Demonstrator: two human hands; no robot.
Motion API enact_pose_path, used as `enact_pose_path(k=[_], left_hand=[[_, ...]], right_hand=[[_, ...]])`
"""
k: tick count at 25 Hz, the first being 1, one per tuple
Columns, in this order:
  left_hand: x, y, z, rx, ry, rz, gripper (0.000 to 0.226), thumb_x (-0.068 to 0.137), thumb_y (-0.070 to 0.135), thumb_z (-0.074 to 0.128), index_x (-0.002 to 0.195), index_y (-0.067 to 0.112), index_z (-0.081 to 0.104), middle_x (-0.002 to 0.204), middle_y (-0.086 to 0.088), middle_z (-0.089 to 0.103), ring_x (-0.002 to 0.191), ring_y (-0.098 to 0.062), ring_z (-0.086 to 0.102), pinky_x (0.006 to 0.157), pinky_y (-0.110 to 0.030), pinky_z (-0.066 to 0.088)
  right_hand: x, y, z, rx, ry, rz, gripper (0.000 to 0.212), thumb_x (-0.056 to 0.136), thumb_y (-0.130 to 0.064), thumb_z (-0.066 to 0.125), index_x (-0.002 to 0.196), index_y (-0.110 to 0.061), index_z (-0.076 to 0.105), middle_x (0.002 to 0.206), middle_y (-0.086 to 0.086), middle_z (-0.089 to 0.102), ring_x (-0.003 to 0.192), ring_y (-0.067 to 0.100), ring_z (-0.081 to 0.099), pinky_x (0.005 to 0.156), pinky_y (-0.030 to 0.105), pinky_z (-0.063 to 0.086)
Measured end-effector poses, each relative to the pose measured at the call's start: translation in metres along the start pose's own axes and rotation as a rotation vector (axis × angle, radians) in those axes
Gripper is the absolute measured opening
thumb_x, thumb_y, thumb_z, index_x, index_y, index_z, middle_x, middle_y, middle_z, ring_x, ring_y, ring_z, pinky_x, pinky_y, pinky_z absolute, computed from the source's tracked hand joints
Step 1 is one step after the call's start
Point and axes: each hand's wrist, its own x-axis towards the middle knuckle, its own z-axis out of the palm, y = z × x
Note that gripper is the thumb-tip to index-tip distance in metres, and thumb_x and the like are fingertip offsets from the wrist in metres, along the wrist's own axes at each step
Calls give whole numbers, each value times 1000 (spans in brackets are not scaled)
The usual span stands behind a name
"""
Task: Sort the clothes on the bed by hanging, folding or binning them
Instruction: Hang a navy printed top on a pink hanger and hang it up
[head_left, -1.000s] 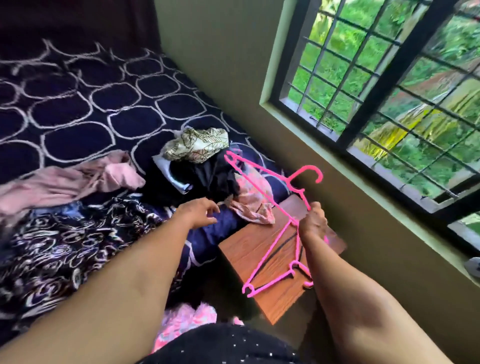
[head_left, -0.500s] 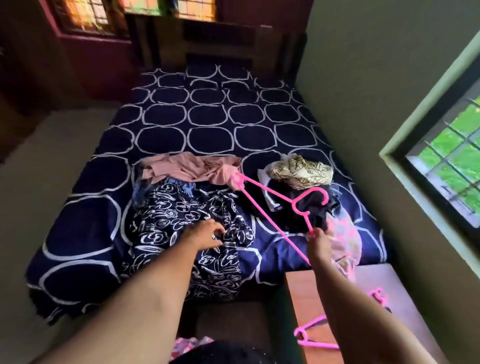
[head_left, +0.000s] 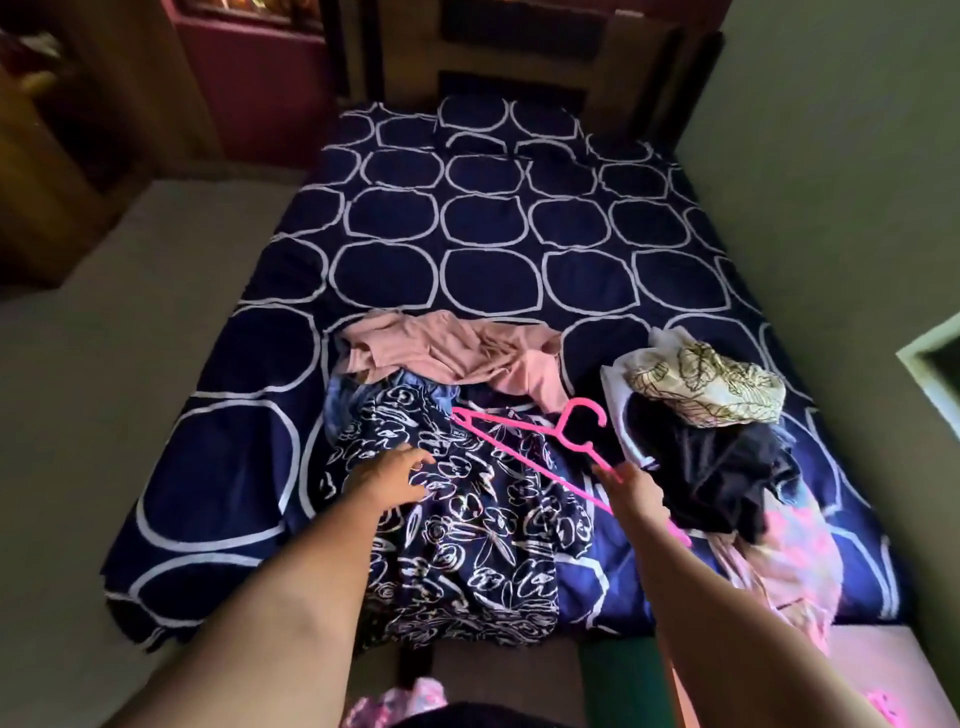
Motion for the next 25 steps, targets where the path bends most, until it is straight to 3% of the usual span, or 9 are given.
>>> enact_pose_path(k=[4,9,14,19,25], left_hand=[[46,-36,-20,37,-1,-1,43,82,37,71,122,33,58,126,5,53,112,-17,55,93,-33,48],[91,-64,-22,142,-35,-50,40,82,43,70,120,34,61,125,7,56,107,-16,58,87,-30,49],[141,-89,0,235,28,-122,34,88,31,64,121,34,59,130,8,53,109,-16,57,80,-28,49],[209,-104,13,191,26,-135,47,83,27,68,128,29,54,138,1,47,125,-23,45,102,-41,43],[270,-90,1,255,-42,-164,52,92,37,56,138,20,41,141,-12,44,130,-32,40,103,-44,40]], right_hand=[[19,-53,26,-99,88,-15,47,86,-61,49,107,-21,63,119,13,61,115,35,51,98,48,32],[48,-72,46,-119,146,-56,43,85,-61,48,88,-21,63,104,5,66,104,30,52,85,42,28],[97,-64,61,-56,154,-31,47,85,-61,50,64,-20,47,86,7,66,97,30,58,81,41,30],[129,-62,88,-97,167,-81,41,88,-54,53,75,-16,60,83,2,65,94,28,55,72,39,24],[148,-45,106,-44,59,-57,44,88,-56,52,65,-19,50,70,-1,58,86,24,55,76,40,25]])
